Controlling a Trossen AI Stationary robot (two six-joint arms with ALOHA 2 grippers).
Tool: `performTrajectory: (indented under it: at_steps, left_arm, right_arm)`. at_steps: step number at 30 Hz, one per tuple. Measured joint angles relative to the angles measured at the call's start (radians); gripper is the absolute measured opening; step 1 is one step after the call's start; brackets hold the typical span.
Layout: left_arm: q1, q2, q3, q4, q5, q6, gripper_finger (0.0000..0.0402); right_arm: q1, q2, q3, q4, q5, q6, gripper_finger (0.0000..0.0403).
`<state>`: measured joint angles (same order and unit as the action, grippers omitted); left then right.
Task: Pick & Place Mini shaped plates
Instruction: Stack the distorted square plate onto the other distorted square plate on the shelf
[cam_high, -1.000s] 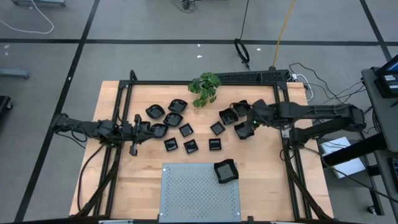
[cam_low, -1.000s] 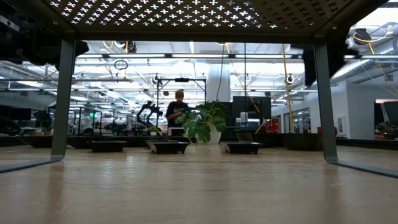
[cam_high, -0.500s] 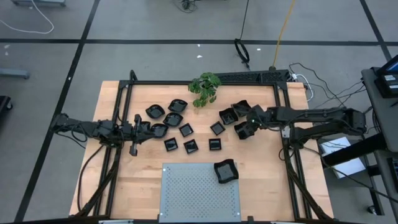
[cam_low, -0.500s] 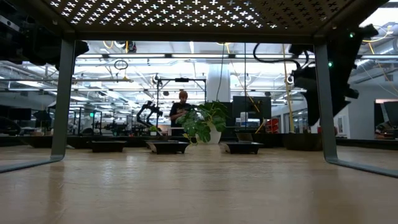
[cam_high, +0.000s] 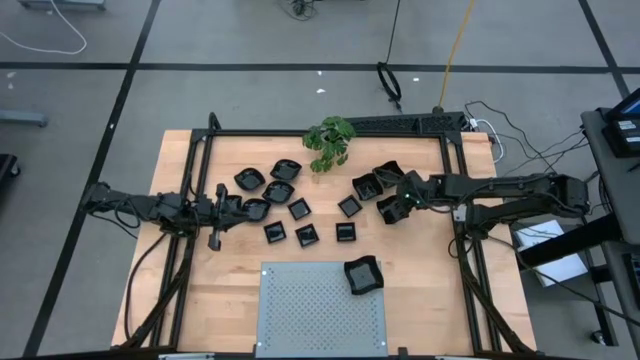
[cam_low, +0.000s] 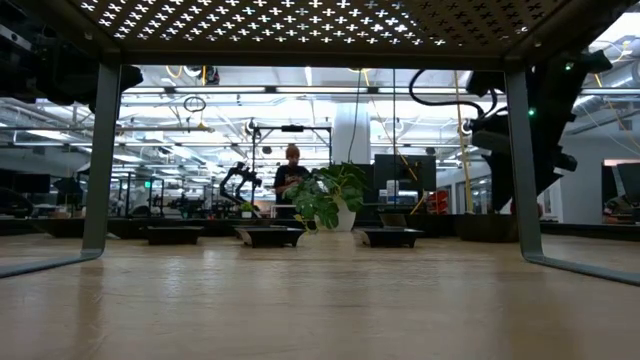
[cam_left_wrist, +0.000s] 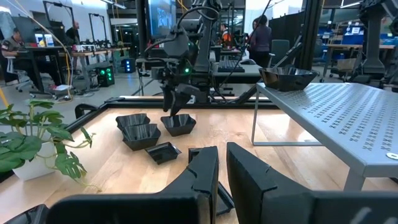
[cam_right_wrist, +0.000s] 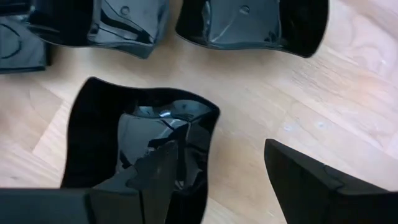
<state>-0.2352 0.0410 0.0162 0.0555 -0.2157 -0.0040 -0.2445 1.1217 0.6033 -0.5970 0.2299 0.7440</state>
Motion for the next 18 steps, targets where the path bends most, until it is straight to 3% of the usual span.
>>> performTrajectory:
  at_steps: [18]
  left_arm:
    - [0.0,0.0,0.0,0.0,0.0,0.0,0.0035]
  right_arm:
    - [0.006,0.001,-0.078,0.127,0.005,-0.008,0.0215]
